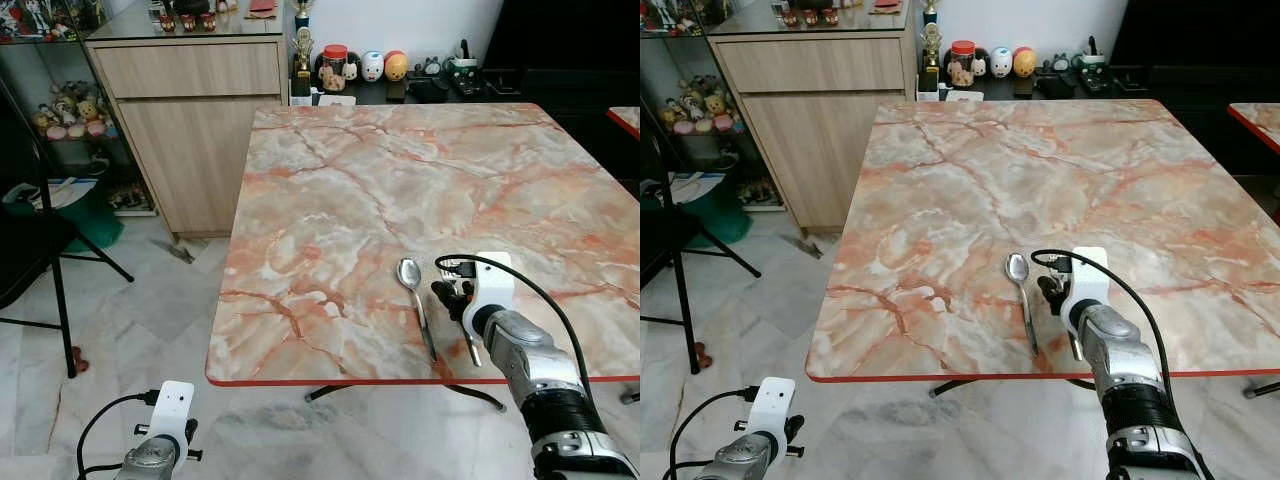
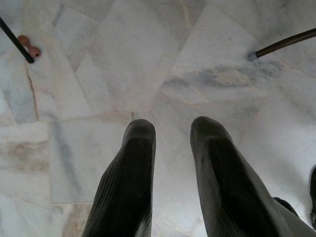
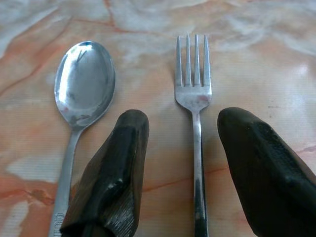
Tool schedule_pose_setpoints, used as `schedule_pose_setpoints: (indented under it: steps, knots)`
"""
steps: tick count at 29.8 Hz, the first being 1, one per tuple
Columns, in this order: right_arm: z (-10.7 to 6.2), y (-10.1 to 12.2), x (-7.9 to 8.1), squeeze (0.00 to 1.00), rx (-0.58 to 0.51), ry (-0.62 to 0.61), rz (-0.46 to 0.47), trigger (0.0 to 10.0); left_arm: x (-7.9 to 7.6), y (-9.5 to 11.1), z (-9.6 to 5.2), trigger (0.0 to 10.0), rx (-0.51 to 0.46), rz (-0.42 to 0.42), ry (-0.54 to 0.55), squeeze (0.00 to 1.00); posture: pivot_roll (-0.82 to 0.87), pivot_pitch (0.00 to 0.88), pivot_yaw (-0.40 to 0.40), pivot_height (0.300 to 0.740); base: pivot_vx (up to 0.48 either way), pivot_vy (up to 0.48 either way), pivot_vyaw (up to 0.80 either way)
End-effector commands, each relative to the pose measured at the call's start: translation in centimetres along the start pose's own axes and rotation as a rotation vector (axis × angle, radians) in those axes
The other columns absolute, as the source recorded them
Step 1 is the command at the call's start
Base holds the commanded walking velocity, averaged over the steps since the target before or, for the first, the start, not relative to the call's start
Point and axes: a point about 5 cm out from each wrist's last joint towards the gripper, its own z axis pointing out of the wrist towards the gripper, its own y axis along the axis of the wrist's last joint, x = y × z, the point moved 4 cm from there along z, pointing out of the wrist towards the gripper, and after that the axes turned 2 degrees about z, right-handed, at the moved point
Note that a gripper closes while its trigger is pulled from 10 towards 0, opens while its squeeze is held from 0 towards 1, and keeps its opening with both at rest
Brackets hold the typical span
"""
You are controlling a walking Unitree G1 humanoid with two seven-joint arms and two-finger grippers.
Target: Setting the table
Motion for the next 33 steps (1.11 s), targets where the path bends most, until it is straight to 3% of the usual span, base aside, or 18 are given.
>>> schedule_pose_setpoints:
  steps: [1,15,32,33]
  knots:
    - [0.1,0.4,0.0,0.00,-0.011,-0.009,0.000,10.0,0.0,-0.2,0.0,10.0,0.017,0.000,0.004,0.00,0.02,0.000,-0.011,0.740,0.000,0.000,0.00]
    - [0.2,0.0,-0.1,0.00,-0.002,-0.023,0.009,10.0,0.0,-0.2,0.0,10.0,0.018,0.001,0.005,0.00,0.02,0.000,-0.010,0.740,0.000,0.000,0.00]
    - [0.4,-2.2,0.1,0.00,0.054,-0.023,0.023,10.0,-0.1,-0.2,0.0,10.0,0.024,0.003,-0.003,0.00,0.02,0.000,-0.009,0.740,0.000,0.000,0.00]
    - [0.4,-2.3,0.2,0.00,0.056,-0.023,0.024,2.2,-0.1,-0.3,0.0,10.0,0.025,0.003,-0.005,0.00,0.02,0.000,-0.009,0.740,0.000,0.000,0.00]
